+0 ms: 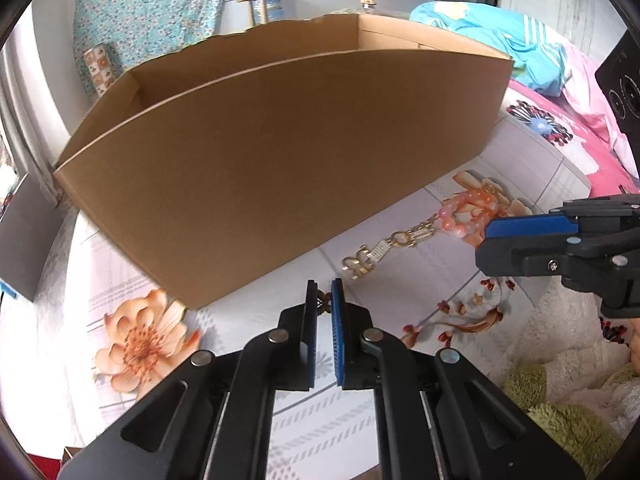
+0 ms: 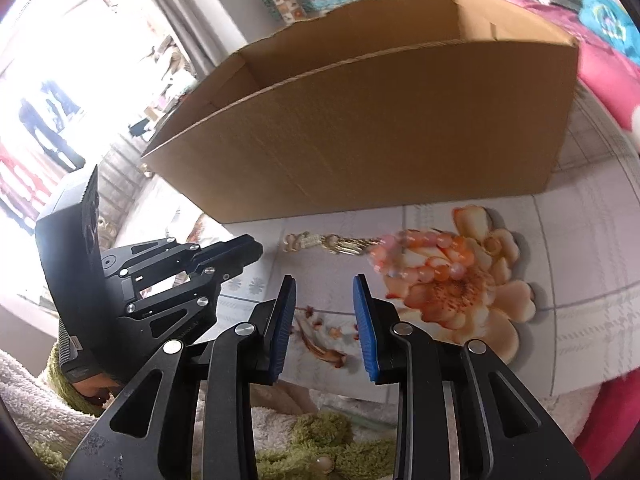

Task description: Organize jewelry

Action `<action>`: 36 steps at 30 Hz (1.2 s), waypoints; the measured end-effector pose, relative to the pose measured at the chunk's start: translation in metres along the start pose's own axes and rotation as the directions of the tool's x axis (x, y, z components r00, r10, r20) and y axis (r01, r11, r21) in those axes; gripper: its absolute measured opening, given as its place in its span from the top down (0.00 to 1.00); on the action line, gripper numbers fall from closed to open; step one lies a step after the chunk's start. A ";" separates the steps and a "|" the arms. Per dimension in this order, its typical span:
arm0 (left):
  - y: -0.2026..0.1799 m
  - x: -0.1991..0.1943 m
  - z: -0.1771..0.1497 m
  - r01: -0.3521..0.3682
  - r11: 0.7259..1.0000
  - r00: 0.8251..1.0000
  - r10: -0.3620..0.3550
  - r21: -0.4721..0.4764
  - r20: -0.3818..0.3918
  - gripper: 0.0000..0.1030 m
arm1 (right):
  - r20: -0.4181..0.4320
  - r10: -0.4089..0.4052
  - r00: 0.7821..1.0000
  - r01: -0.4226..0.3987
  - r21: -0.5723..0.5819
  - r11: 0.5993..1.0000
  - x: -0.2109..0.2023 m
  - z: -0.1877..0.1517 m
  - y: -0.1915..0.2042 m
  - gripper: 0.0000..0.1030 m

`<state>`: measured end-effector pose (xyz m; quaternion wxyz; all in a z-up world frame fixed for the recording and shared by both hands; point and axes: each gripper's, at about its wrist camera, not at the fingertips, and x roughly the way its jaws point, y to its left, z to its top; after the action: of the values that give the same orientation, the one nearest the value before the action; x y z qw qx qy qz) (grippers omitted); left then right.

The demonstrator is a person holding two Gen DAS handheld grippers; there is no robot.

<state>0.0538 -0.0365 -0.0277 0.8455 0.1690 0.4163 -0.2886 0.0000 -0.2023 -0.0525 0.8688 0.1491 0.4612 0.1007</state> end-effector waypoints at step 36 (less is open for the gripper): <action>0.029 -0.012 -0.030 -0.023 0.991 0.999 0.027 -0.135 0.024 0.94 | -0.047 -0.267 0.962 0.241 -0.308 0.920 0.045 0.029 0.024 0.94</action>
<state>0.0477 0.0056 -0.0347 0.8639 0.1128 0.4216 -0.2513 0.0480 -0.1703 -0.0637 0.8659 -0.0500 0.4939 0.0623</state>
